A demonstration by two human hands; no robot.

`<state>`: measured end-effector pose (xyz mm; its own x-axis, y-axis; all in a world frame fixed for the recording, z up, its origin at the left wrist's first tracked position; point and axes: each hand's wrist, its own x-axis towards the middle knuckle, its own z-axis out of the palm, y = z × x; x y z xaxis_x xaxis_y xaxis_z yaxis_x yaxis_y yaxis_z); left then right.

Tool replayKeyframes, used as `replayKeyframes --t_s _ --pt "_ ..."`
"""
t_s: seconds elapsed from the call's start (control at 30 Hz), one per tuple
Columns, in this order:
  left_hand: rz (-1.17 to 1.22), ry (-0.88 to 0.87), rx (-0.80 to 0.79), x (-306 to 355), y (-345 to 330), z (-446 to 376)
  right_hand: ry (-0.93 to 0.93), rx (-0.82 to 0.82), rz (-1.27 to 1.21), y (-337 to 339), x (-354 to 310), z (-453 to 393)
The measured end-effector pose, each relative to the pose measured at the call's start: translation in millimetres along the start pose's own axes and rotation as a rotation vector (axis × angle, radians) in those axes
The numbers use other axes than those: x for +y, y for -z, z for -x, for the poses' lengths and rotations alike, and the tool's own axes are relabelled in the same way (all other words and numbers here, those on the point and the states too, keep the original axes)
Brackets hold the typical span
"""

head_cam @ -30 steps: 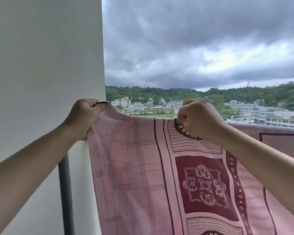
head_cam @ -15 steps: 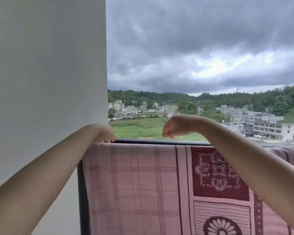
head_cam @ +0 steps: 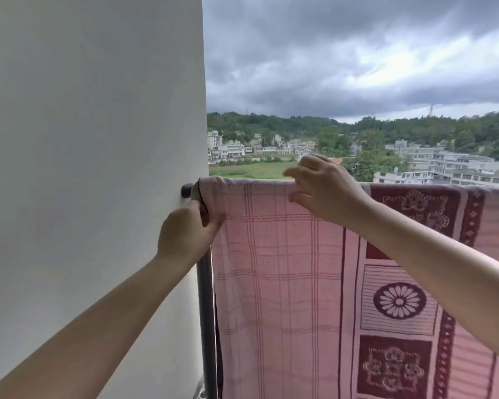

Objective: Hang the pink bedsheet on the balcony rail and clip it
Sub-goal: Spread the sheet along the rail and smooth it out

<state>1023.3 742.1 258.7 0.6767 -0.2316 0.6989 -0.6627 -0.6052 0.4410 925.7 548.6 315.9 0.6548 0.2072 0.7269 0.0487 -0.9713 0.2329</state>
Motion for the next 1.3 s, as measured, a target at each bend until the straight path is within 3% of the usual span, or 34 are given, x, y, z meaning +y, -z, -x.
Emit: replayKeyframes --t_s 0.1,0.2,0.4,0.5,0.67,0.73,0.87,0.9,1.03,1.13,1.2,1.3 --pt "0.305 0.13 -0.01 3 -15 3 0.087 0.113 -0.029 -3 3 5" --pt "0.552 0.218 0.004 2 -15 6 0.104 0.12 -0.049 -4 4 5" --pt "0.385 0.041 0.196 9 23 -44 0.011 0.101 0.13 7 9 -46" --pt "0.122 -0.038 0.238 25 35 -121 -0.01 0.089 0.291 13 23 -107" --pt "-0.268 -0.074 0.2 53 14 -210 -0.333 -0.021 0.411 0 65 -167" --pt "-0.369 -0.071 0.049 49 -18 -211 -0.382 -0.236 0.337 -23 76 -162" --pt "-0.552 0.02 -0.484 31 -49 -189 -0.477 -1.113 -0.151 -44 73 -129" --pt "-0.586 0.022 -0.543 29 -46 -187 -0.455 -1.154 -0.234 -39 67 -124" --pt "-0.659 0.054 -0.704 27 -35 -172 -0.16 -0.707 -0.303 7 40 -106" --pt "-0.66 0.06 -0.682 9 -35 -160 -0.014 -0.672 -0.157 33 31 -55" --pt "-0.609 0.068 -0.671 -1 -32 -156 -0.024 -0.653 -0.063 34 33 -16" --pt "-0.386 0.126 -0.609 -4 -21 -149 -0.09 -0.475 0.03 28 33 1"
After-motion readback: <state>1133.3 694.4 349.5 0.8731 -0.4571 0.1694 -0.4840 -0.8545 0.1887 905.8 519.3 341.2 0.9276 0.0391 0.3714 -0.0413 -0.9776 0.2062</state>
